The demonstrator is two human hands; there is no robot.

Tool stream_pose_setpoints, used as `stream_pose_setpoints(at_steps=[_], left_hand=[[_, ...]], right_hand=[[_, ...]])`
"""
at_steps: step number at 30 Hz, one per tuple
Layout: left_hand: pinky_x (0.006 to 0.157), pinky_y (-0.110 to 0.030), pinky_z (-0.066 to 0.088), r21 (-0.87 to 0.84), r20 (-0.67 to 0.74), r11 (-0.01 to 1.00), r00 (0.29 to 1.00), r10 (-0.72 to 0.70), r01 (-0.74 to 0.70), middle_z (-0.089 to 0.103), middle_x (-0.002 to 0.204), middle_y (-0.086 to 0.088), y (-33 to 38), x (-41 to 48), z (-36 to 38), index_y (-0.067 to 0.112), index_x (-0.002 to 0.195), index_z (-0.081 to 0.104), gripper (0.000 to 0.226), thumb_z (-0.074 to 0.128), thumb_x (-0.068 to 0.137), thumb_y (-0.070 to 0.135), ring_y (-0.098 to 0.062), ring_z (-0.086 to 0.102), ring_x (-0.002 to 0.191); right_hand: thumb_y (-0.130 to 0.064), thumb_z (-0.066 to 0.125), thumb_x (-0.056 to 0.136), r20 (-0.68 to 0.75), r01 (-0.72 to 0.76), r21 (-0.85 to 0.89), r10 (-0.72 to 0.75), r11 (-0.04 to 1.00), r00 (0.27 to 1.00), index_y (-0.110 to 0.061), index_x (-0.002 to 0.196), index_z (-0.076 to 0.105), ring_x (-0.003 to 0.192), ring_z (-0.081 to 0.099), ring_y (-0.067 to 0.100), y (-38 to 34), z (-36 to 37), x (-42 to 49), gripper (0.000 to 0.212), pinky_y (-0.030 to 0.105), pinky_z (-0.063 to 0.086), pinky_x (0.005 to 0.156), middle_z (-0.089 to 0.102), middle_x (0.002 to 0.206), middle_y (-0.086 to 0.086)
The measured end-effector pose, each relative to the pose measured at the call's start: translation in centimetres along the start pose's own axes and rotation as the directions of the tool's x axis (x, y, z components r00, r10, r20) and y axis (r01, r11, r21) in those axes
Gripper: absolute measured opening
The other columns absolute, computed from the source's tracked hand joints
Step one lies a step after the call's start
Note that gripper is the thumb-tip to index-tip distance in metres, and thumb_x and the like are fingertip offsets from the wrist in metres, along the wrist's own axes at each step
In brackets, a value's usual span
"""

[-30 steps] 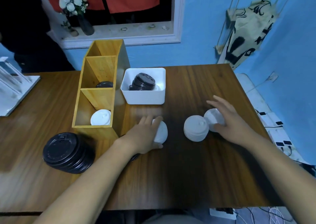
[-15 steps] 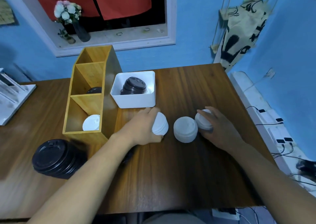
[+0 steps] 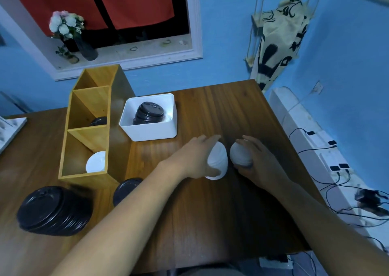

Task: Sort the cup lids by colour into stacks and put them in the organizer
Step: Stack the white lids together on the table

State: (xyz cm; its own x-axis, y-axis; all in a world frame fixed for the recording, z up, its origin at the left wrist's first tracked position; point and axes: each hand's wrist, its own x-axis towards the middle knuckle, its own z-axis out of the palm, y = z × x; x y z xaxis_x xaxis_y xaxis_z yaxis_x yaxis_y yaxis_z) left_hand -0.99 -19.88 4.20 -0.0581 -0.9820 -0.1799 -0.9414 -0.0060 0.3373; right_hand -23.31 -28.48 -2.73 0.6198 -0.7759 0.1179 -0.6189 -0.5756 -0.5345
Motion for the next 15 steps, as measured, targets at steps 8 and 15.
stream_pose_setpoints(at_steps=[8, 15], left_hand=[[0.066, -0.027, 0.048, 0.059, -0.035, 0.998, 0.999, 0.020, -0.018, 0.047, 0.135, 0.001, 0.0, -0.7, 1.4, 0.039, 0.163, -0.003, 0.112, 0.074, 0.084, 0.059, -0.015, 0.055, 0.094], [0.086, -0.031, 0.056, -0.307, -0.183, 0.950, 0.976, -0.119, 0.059, 0.058, 0.141, 0.005, -0.1, -1.1, 2.9, 0.034, 0.159, 0.000, 0.126, 0.089, 0.071, 0.050, -0.019, 0.065, 0.114]], right_hand=[[-0.034, 0.084, 0.076, -0.300, 0.070, 0.226, 0.001, 0.972, 0.954, -0.018, 0.143, 0.046, 0.131, 0.044, 0.011, -1.5, -1.6, -0.3, 0.079, 0.028, 0.039, 0.104, 0.049, 0.145, 0.001], [-0.060, 0.072, 0.077, -0.134, 0.254, 0.270, -0.225, 0.929, 0.965, -0.027, 0.144, 0.045, 0.131, 0.044, 0.005, -6.5, -1.3, 0.9, 0.080, 0.023, 0.041, 0.105, 0.045, 0.149, -0.010]])
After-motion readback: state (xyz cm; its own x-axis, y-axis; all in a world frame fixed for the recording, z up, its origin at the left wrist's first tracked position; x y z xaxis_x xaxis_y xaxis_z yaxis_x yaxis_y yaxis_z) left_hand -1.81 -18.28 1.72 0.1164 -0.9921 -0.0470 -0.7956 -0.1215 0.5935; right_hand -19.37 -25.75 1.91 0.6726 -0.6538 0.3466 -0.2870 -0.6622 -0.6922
